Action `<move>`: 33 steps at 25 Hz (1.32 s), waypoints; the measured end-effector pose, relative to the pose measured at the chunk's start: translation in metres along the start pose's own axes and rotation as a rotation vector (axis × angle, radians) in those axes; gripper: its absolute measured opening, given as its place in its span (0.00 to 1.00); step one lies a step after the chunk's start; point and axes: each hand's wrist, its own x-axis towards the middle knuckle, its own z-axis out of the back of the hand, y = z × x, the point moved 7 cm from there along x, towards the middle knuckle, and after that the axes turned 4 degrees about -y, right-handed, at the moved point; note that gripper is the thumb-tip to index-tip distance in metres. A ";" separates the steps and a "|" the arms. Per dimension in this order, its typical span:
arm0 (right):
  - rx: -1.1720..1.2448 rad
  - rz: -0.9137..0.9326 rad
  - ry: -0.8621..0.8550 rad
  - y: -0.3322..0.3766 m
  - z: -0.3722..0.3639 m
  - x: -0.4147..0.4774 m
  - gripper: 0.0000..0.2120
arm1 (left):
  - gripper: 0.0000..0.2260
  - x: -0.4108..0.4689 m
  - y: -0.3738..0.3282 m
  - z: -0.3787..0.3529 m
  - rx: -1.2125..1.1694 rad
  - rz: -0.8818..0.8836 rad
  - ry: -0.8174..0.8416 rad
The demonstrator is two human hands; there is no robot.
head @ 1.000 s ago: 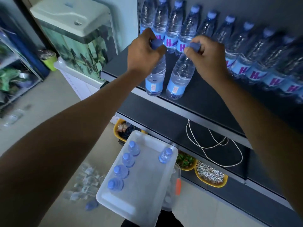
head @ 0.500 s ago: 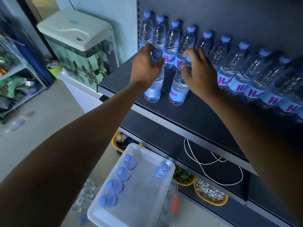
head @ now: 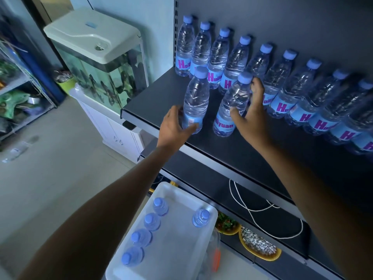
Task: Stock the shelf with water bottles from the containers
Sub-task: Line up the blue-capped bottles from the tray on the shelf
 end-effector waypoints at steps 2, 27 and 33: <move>0.147 -0.135 -0.003 -0.017 -0.010 -0.016 0.39 | 0.22 0.004 0.004 0.001 -0.058 -0.016 0.026; -0.061 -0.308 -0.007 -0.069 -0.058 -0.045 0.34 | 0.27 0.044 0.016 -0.017 0.065 -0.139 0.097; -0.096 -0.356 0.028 -0.082 -0.064 -0.047 0.25 | 0.26 0.086 0.036 -0.006 0.129 -0.115 0.046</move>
